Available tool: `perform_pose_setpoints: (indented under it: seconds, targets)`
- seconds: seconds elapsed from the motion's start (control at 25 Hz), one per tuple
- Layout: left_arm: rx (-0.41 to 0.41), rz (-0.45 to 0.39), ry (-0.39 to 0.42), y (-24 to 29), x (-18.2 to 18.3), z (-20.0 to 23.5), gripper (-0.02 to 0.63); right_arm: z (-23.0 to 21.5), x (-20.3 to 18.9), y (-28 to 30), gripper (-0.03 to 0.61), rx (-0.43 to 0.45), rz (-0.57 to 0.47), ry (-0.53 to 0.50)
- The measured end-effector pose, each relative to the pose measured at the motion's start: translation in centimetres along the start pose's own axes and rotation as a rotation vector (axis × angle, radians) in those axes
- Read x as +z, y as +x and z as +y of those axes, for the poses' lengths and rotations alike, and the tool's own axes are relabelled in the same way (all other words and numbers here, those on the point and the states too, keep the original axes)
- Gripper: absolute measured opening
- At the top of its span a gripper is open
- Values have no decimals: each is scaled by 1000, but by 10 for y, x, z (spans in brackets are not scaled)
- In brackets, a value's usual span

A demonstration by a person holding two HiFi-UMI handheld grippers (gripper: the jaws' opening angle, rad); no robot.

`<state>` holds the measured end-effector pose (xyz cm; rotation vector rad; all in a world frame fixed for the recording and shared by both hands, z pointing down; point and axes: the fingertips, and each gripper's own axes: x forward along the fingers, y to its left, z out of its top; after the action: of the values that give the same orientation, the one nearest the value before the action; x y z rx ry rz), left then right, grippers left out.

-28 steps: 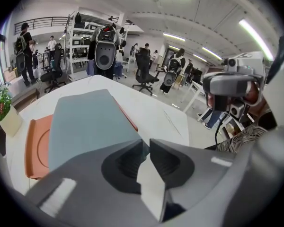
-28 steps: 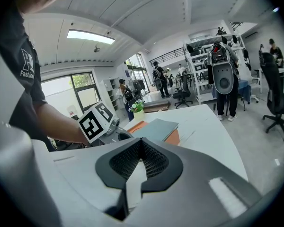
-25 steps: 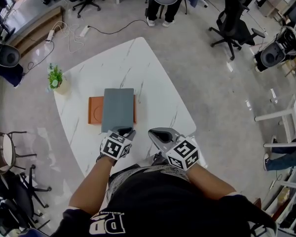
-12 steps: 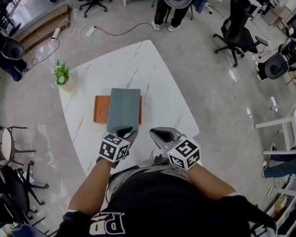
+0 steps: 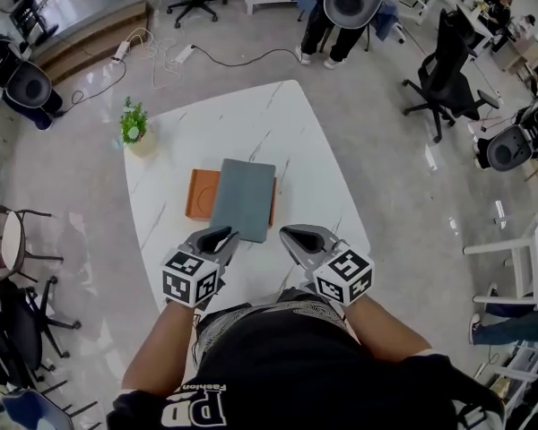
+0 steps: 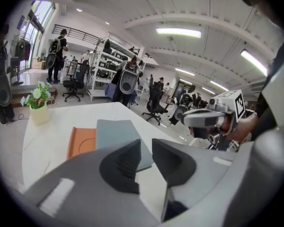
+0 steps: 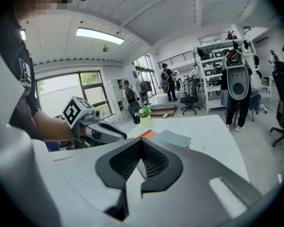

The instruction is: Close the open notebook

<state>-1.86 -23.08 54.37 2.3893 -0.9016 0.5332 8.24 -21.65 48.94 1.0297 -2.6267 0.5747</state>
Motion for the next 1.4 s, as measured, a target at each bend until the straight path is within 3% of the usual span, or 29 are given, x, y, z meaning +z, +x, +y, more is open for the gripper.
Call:
perform_pose_setpoints:
  seconds: [0.32,0.84,1.4]
  targets:
    - [98,-85,79,-44,18,15,105,13,14,20,-6,40,2,-32]
    - [156,-207,30,-93,23,27,58,34,23,43,-6,73,-28,-60]
    - [172,-205,38,-103,12,33,58,26,6,51,-6,43,8,-48]
